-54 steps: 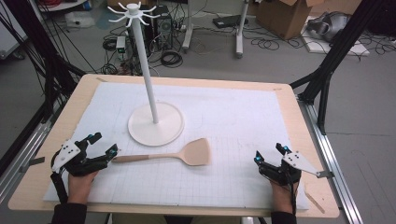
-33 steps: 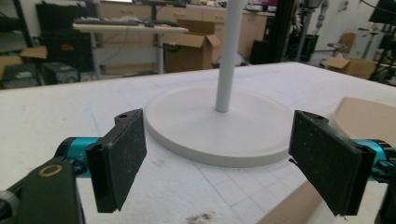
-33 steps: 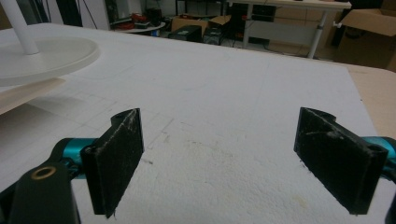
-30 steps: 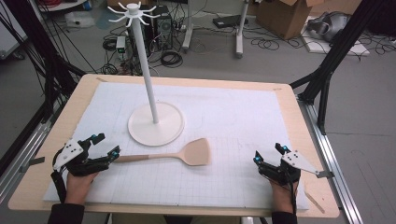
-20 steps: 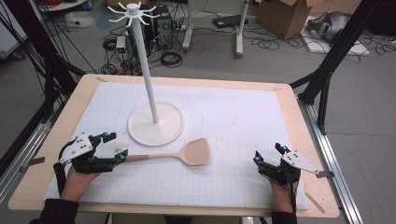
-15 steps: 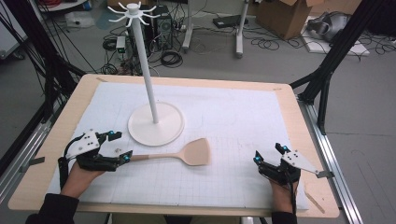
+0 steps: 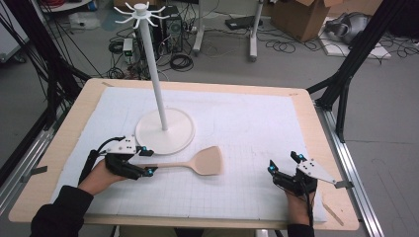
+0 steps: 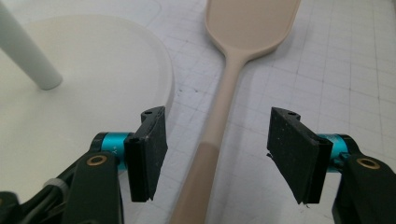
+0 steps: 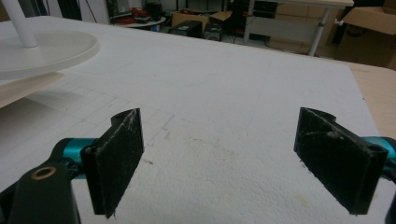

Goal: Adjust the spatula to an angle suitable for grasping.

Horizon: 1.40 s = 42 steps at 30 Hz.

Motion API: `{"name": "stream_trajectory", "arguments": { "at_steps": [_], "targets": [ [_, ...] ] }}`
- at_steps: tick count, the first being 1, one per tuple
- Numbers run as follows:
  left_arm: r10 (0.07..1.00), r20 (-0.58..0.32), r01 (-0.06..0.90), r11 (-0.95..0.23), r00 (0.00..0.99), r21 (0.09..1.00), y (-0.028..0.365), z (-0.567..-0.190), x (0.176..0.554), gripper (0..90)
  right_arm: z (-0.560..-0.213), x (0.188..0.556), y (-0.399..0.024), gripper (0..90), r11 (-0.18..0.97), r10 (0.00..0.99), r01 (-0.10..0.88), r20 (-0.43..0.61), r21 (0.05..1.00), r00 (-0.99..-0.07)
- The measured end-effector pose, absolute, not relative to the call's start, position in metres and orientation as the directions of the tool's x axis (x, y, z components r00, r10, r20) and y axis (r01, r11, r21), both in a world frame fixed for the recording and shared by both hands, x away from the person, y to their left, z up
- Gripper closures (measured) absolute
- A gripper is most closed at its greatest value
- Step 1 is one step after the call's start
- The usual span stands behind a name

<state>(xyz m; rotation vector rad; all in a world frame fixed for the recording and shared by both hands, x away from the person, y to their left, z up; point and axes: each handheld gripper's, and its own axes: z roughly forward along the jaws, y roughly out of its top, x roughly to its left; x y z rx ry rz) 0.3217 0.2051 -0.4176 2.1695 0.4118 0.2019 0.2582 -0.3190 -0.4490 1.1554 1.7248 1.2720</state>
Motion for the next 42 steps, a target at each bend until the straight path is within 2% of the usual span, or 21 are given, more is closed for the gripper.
{"name": "stream_trajectory", "arguments": {
  "at_steps": [13, 26, 36, 42],
  "targets": [
    [0.308, -0.022, 0.222, -0.633, 0.951, 0.741, 0.177, -0.427, 0.337, 44.9, -0.449, 0.259, -0.319, 14.8, 0.131, 0.929, 0.252, -0.03, 0.959, -0.369],
    [0.26, -0.015, 0.199, -0.701, 0.966, 0.685, 0.156, -0.434, 0.343, 56.5, -0.449, 0.259, -0.319, 14.8, 0.127, 0.929, 0.254, -0.025, 0.959, -0.37],
    [0.245, 0.02, 0.166, -0.715, 0.969, 0.679, 0.155, -0.434, 0.344, 72.5, -0.449, 0.258, -0.319, 14.8, 0.123, 0.93, 0.258, -0.02, 0.958, -0.366],
    [0.224, 0.03, 0.143, -0.715, 0.974, 0.685, 0.155, -0.435, 0.343, 74.4, -0.449, 0.258, -0.319, 14.8, 0.127, 0.93, 0.253, -0.026, 0.959, -0.368]
  ]
}}
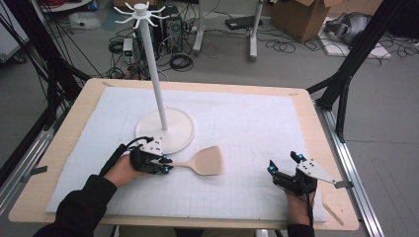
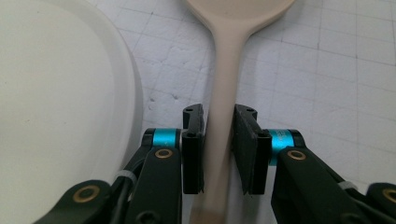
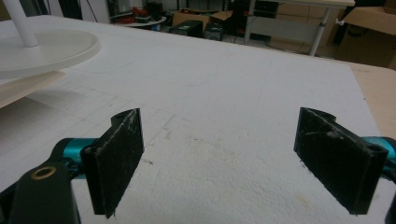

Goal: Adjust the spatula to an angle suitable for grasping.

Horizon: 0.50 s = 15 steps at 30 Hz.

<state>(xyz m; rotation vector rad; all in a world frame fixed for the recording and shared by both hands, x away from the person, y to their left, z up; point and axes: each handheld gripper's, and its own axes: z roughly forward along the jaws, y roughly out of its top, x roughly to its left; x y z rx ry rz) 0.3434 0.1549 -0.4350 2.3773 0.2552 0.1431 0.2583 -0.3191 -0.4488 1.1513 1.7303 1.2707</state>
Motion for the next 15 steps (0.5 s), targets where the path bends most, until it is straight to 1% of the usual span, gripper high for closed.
{"name": "stream_trajectory", "arguments": {
  "at_steps": [1, 3, 15],
  "targets": [
    [0.208, 0.034, 0.129, -0.721, 0.978, 0.681, 0.1549, -0.4346, 0.3428, 77.3, -0.4489, 0.2584, -0.3195, 14.8, 0.121, 0.931, 0.252, -0.022, 0.96, -0.364],
    [0.205, 0.033, 0.129, -0.723, 0.978, 0.679, 0.154, -0.4342, 0.3413, 77.8, -0.4489, 0.258, -0.3197, 14.8, 0.116, 0.932, 0.255, -0.017, 0.96, -0.362],
    [0.194, 0.032, 0.118, -0.711, 0.98, 0.693, 0.1534, -0.4327, 0.338, 78.0, -0.4487, 0.2579, -0.3197, 14.8, 0.118, 0.932, 0.25, -0.02, 0.961, -0.361]
  ]
}}
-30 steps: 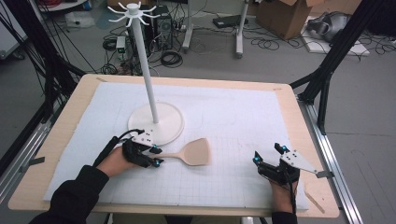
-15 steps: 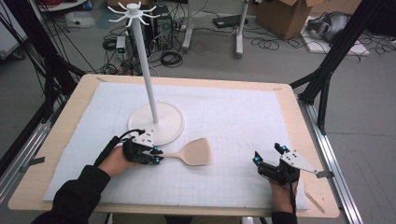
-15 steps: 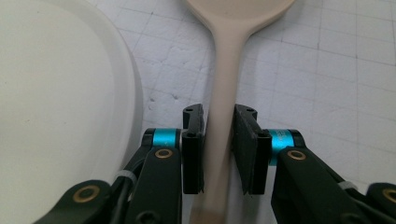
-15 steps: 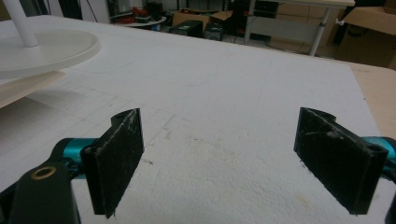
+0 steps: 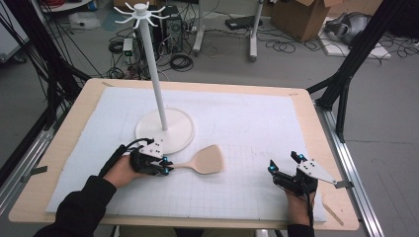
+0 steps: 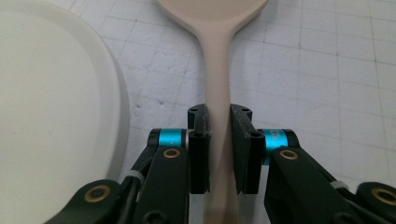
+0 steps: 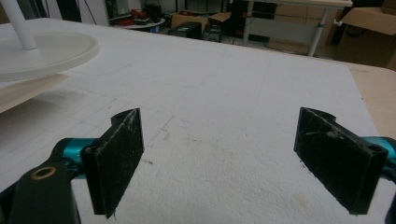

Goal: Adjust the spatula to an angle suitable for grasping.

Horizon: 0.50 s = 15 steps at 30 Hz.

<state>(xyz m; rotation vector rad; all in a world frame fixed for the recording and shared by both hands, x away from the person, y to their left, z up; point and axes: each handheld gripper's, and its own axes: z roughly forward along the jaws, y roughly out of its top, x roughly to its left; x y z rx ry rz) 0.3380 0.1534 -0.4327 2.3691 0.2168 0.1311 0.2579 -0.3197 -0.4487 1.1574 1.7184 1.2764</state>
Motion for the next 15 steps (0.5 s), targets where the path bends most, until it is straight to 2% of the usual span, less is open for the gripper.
{"name": "stream_trajectory", "arguments": {
  "at_steps": [15],
  "targets": [
    [0.112, 0.041, 0.048, -0.689, 0.993, 0.723, 0.143, -0.423, 0.329, 78.0, -0.449, 0.258, -0.32, 14.8, 0.115, 0.932, 0.249, -0.018, 0.962, -0.361]
  ]
}}
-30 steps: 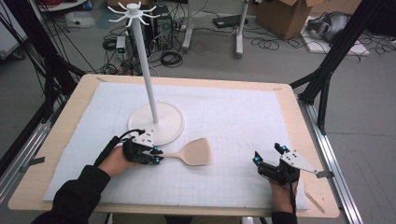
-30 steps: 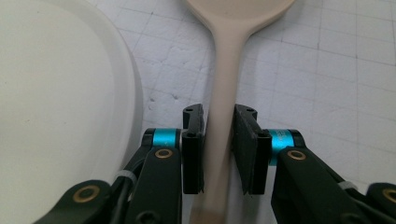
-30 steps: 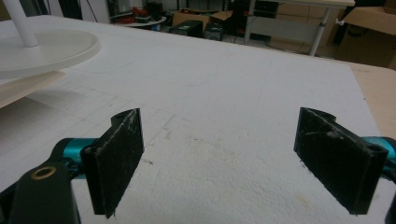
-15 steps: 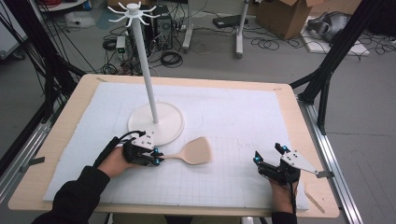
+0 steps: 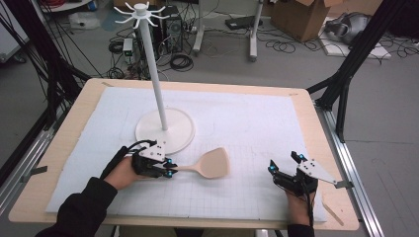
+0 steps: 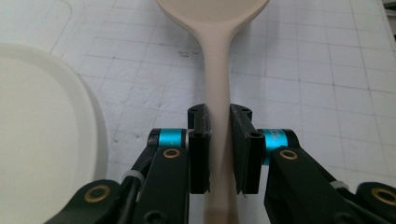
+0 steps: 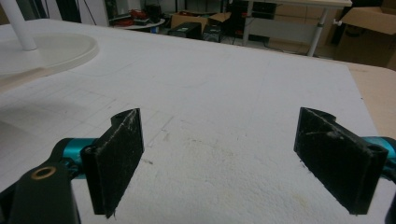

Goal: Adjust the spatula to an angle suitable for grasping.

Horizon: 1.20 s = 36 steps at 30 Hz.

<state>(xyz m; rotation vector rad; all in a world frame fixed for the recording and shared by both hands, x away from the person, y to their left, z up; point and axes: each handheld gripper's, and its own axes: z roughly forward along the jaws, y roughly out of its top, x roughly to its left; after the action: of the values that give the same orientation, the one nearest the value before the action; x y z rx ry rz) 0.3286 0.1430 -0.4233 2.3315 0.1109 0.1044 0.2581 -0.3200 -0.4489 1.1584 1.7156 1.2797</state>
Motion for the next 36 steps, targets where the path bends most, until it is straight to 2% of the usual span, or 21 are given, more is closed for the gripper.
{"name": "stream_trajectory", "arguments": {
  "at_steps": [12, 17, 21, 36],
  "targets": [
    [-0.022, 0.084, -0.076, -0.69, 0.996, 0.72, 0.13, -0.413, 0.325, 77.9, -0.449, 0.258, -0.32, 14.8, 0.123, 0.93, 0.249, -0.024, 0.961, -0.366],
    [-0.112, 0.114, -0.16, -0.684, 0.987, 0.712, 0.126, -0.417, 0.323, 77.9, -0.449, 0.258, -0.319, 14.8, 0.12, 0.931, 0.25, -0.021, 0.961, -0.364],
    [-0.16, 0.112, -0.192, -0.679, 0.981, 0.709, 0.123, -0.42, 0.321, 77.9, -0.449, 0.258, -0.319, 14.8, 0.121, 0.931, 0.251, -0.021, 0.96, -0.365],
    [-0.213, 0.123, -0.236, -0.672, 0.969, 0.701, 0.111, -0.422, 0.321, 77.8, -0.449, 0.259, -0.319, 14.8, 0.131, 0.93, 0.252, -0.03, 0.959, -0.366]
  ]
}}
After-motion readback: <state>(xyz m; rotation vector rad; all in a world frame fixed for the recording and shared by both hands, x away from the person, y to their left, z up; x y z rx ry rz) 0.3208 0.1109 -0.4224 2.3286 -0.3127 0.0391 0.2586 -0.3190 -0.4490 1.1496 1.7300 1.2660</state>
